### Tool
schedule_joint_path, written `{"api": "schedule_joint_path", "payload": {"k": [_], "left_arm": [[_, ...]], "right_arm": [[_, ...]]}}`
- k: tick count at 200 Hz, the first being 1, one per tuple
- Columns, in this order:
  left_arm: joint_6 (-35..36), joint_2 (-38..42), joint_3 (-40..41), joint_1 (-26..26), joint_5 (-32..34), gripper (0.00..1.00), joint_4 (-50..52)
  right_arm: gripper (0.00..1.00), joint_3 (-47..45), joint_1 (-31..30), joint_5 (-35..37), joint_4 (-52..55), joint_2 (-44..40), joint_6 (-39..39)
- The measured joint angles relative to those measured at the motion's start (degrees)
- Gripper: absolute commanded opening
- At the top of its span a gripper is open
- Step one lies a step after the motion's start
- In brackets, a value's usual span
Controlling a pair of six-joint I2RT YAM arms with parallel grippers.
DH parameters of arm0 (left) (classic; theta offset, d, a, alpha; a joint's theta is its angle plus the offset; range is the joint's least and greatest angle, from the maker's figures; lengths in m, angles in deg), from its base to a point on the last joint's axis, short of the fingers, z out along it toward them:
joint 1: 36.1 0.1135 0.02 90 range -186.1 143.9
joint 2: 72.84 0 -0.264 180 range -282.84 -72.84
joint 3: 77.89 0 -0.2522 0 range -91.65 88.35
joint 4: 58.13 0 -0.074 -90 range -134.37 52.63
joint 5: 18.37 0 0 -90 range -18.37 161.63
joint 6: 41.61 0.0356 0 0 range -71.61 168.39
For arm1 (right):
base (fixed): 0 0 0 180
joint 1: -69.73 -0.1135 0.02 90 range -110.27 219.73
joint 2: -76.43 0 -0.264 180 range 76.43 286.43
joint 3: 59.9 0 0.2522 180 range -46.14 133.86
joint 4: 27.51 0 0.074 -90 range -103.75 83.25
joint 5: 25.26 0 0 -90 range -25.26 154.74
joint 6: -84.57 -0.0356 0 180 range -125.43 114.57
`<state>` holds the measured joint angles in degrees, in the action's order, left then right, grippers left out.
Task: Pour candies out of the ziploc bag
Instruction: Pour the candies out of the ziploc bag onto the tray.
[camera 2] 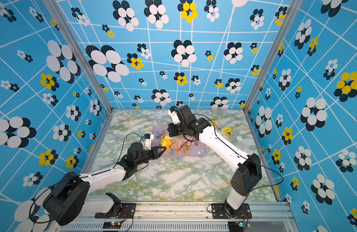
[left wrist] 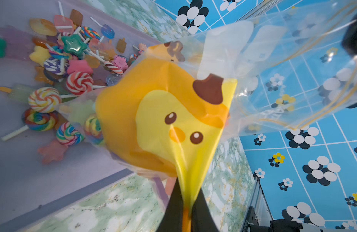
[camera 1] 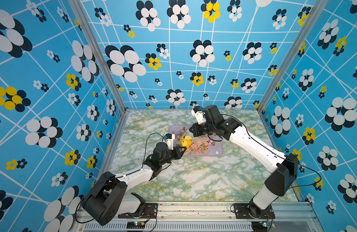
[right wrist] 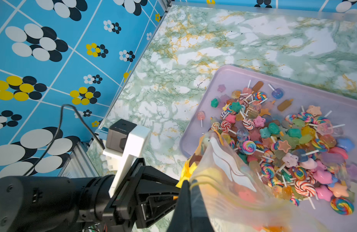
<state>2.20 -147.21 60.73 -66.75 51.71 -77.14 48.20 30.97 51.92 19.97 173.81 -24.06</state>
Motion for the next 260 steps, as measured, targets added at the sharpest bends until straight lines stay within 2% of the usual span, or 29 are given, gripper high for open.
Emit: {"api": "schedule_joint_path", "payload": {"k": [79,161,260], "left_arm": [[5.81,0.96,-3.98,2.86,2.82,0.02,9.68],[11.45,0.96,-10.75,4.07,3.96,0.01,17.49],[16.96,0.17,-17.53,4.42,5.44,0.01,24.87]], "right_arm": [[0.0,3.65,1.46,-2.21,-0.7,7.76,-0.02],[0.0,3.48,4.11,-2.84,-2.78,8.57,-0.24],[0.0,-0.83,5.95,-4.48,-6.99,10.38,-1.36]]}}
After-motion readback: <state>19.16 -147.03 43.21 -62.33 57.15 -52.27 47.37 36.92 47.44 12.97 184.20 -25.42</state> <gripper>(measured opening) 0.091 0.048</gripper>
